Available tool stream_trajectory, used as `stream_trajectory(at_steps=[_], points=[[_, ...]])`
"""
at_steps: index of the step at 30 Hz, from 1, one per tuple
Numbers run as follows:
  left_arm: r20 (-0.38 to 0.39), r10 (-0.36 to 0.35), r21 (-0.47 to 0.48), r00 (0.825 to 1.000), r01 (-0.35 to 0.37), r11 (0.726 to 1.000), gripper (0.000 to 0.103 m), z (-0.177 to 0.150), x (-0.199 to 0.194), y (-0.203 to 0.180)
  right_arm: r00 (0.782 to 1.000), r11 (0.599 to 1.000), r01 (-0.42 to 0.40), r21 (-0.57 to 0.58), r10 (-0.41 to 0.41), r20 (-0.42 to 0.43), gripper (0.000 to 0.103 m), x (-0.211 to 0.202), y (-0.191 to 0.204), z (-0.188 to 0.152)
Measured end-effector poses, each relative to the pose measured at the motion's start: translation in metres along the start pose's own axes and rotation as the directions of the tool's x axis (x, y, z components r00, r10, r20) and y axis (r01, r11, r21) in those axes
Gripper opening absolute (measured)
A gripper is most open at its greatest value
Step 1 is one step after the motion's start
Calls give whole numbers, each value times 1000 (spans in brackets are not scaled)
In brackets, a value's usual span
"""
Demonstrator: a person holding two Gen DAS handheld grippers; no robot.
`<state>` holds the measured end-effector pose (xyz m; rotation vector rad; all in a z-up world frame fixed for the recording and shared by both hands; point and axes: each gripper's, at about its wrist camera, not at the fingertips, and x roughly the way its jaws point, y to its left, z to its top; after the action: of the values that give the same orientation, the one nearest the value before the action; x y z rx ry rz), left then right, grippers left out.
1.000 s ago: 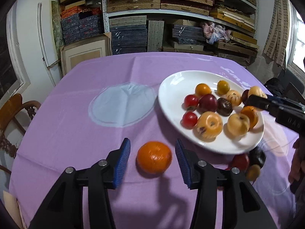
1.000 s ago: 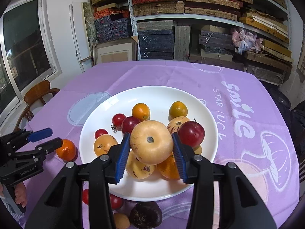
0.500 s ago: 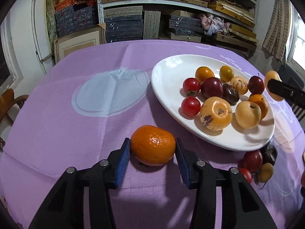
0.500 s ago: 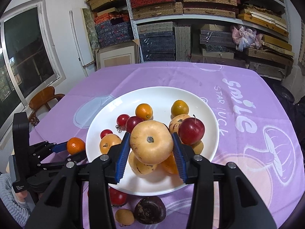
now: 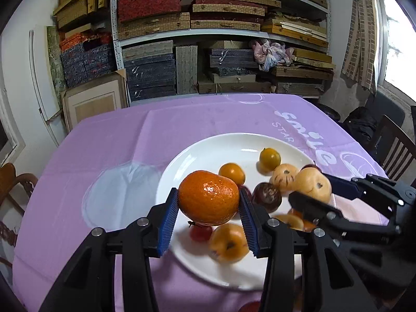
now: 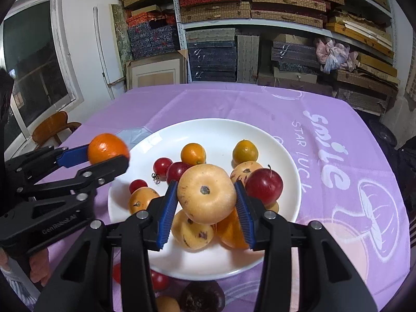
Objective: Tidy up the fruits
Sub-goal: 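Carry the mandarin and peach-coloured fruit onto the plate, open both tools, then withdraw both tools from the plate toward the remaining fruits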
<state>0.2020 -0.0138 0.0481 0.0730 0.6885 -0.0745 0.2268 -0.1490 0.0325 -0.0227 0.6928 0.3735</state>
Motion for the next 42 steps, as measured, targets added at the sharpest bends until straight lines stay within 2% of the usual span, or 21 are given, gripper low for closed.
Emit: stream_trajectory(at_steps=[4,7,13,15,18,21,22,23,24,26,29,34,36,38,40,42], points=[[-59,-19,-77,998,14,997,46,7,36,1,999,999,32,-1,-32,-29,43,18,-13,14],[-106,0,-69,994,-7,998,46,3,52,3,998,998,54,-19,-54,-37,43,31,-16,17],[-98,39,-54,994,-45,998,47,2,58,7,998,999,33,-17,-34,-62,44,47,-16,22],[-94,33,-69,995,-40,997,48,2,57,11,998,1000,23,1,-23,-60,49,47,-18,24],[-81,49,-75,996,-55,996,54,4,47,15,1000,1000,22,13,-21,-20,52,33,-21,24],[-41,63,-85,997,-67,994,61,6,20,21,999,999,11,35,-13,52,53,-4,-27,25],[-31,61,-92,998,-64,994,67,6,10,23,996,999,9,43,-13,88,56,-22,-30,24],[-15,60,-101,998,-61,993,75,5,-4,25,992,999,11,49,-18,127,66,-41,-33,23],[6,66,-112,998,-65,992,78,3,-18,28,986,998,16,59,-25,165,78,-59,-36,19],[41,80,-120,996,-74,990,90,-3,-46,31,972,997,18,70,-34,231,90,-96,-42,7],[54,95,-106,994,-89,990,98,-25,-76,27,957,996,36,85,-59,283,98,-133,-46,-21],[10,108,-52,994,-107,993,99,-79,-88,4,950,985,20,170,-72,303,99,-142,-57,-88],[-10,111,-18,994,-111,994,99,-95,-83,-7,959,981,54,184,-102,263,99,-131,-61,-106],[-34,94,9,995,-94,996,99,-108,-76,-15,978,984,47,170,-80,193,99,-118,-63,-109],[-31,74,32,997,-73,997,99,-116,-74,-21,976,981,41,190,-80,202,99,-119,-67,-110],[-17,86,62,996,-85,994,99,-121,-71,-27,976,978,29,207,-72,205,99,-119,-70,-113]])
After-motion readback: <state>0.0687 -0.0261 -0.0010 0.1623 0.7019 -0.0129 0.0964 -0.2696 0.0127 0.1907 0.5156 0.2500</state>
